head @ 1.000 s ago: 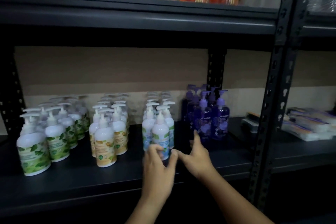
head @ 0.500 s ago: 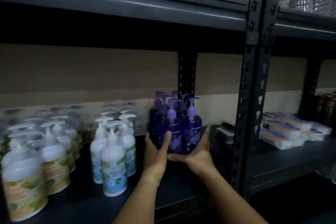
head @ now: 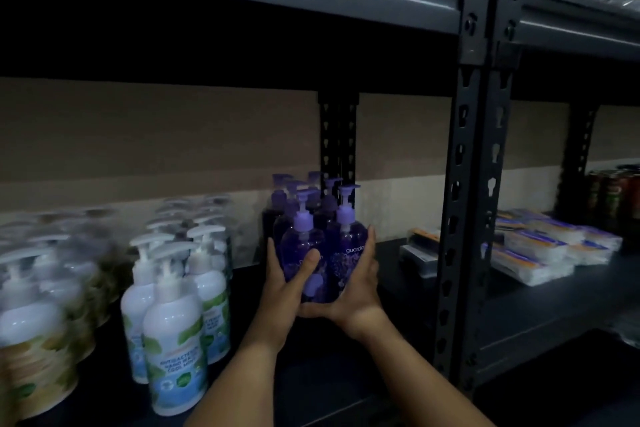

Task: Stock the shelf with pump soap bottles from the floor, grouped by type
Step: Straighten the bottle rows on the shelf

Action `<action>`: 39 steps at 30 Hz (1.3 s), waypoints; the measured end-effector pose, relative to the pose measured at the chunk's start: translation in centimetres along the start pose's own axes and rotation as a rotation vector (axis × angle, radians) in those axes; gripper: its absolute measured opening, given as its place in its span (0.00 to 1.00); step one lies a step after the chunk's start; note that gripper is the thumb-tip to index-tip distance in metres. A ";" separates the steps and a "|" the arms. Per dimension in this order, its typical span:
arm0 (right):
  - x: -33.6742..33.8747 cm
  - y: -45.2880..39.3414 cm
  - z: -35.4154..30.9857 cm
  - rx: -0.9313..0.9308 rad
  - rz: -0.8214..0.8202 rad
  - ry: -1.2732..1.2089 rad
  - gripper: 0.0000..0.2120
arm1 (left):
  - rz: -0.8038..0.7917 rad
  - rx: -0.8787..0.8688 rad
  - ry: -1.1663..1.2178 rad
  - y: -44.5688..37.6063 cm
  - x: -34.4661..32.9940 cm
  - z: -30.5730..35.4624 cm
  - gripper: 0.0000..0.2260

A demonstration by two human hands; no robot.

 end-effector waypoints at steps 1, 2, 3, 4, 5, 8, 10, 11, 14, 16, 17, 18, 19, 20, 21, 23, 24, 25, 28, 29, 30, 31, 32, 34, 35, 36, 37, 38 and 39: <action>-0.1 0.0 0.2 0.000 -0.012 -0.044 0.82 | 0.004 0.005 0.001 0.1 0.1 0.0 0.49; -0.3 -0.1 0.4 0.001 -0.024 -0.127 0.82 | 0.012 0.009 0.003 0.1 0.2 -0.1 0.51; -0.3 -0.2 0.5 0.002 -0.031 -0.237 0.81 | 0.022 0.013 0.005 0.1 0.4 -0.1 0.52; -0.2 -0.3 0.5 -0.007 -0.035 -0.343 0.78 | 0.033 0.018 0.002 0.2 0.5 -0.2 0.53; 0.0 -0.4 0.3 -0.032 -0.049 -0.430 0.75 | 0.042 0.024 -0.006 0.1 0.7 -0.4 0.53; 1.2 -1.5 0.5 -0.129 0.041 -0.556 0.51 | 0.055 0.055 -0.022 0.1 0.8 -0.6 0.48; 1.1 -2.4 1.7 -0.193 0.081 -0.556 0.44 | 0.076 0.071 -0.061 0.0 0.7 -0.8 0.43; 0.7 -2.9 2.3 -0.204 0.077 -0.569 0.43 | 0.093 0.063 -0.089 -0.1 0.7 -0.9 0.42; -0.2 -3.6 3.0 -0.200 0.064 -0.564 0.39 | 0.149 0.007 -0.142 -0.6 0.9 -0.9 0.41; -0.1 -3.6 2.2 -0.174 0.051 -0.538 0.37 | 0.164 -0.010 -0.147 -0.8 1.0 -0.8 0.42; -0.1 -3.6 2.2 -0.171 0.042 -0.545 0.37 | 0.166 -0.004 -0.150 -0.9 1.1 -0.8 0.40; -0.1 -3.5 2.1 -0.169 0.036 -0.556 0.37 | 0.164 -0.001 -0.147 -0.8 1.0 -0.7 0.39; -0.1 -3.4 2.1 -0.172 0.033 -0.569 0.36 | 0.160 0.002 -0.142 -0.6 1.0 -0.6 0.39; 0.0 -3.3 2.1 -0.178 0.031 -0.573 0.36 | 0.156 0.006 -0.141 -0.4 0.9 -0.5 0.39; 0.1 -3.2 2.0 -0.181 0.027 -0.579 0.36 | 0.158 0.011 -0.143 -0.3 0.9 -0.4 0.39; 0.0 -3.2 2.1 -0.184 0.011 -0.575 0.36 | 0.161 0.017 -0.137 -0.2 1.0 -0.4 0.39; 0.0 -3.2 2.1 -0.185 0.004 -0.566 0.35 | 0.162 0.016 -0.140 -0.2 1.0 -0.5 0.39; 0.0 -3.3 2.3 -0.194 0.006 -0.559 0.34 | 0.165 0.013 -0.143 -0.3 1.0 -0.6 0.39; 0.0 -3.5 2.7 -0.204 0.014 -0.555 0.32 | 0.191 0.004 -0.157 -0.5 1.2 -0.7 0.41; 0.0 -3.6 2.8 -0.202 0.014 -0.553 0.31 | 0.199 -0.003 -0.166 -0.6 1.3 -0.7 0.44; 0.0 -3.6 2.9 -0.200 0.013 -0.548 0.32 | 0.204 -0.014 -0.173 -0.7 1.3 -0.7 0.49; 0.0 -3.7 3.0 -0.198 0.012 -0.544 0.32 | 0.208 -0.025 -0.178 -0.8 1.4 -0.7 0.52; -0.1 -3.8 3.1 -0.196 0.011 -0.536 0.34 | 0.215 -0.030 -0.181 -0.8 1.4 -0.7 0.54; -0.2 -3.9 3.3 -0.199 0.019 -0.512 0.36 | 0.224 -0.037 -0.191 -0.9 1.5 -0.7 0.52; -0.3 -4.1 3.6 -0.210 0.029 -0.500 0.37 | 0.227 -0.036 -0.200 -0.8 1.4 -0.6 0.49; -0.4 -4.1 3.9 -0.216 0.037 -0.489 0.37 | 0.233 -0.028 -0.210 -0.8 1.4 -0.6 0.46; -0.5 -4.2 4.2 -0.216 0.041 -0.479 0.37 | 0.238 -0.024 -0.219 -0.7 1.4 -0.6 0.45; -0.5 -4.2 4.3 -0.217 0.038 -0.477 0.37 | 0.243 -0.019 -0.225 -0.6 1.5 -0.6 0.45; -0.4 -4.1 4.2 -0.220 0.039 -0.480 0.38 | 0.250 -0.012 -0.232 -0.5 1.6 -0.6 0.45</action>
Point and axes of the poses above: each hand's wrist, its own y-axis away from the middle knuckle, its own x-axis out of the back of the hand, z = x × y, the point moved 9 cm from there along -y, towards the middle knuckle, and after that the axes turned 6 degrees about z, right-handed, at the moved point
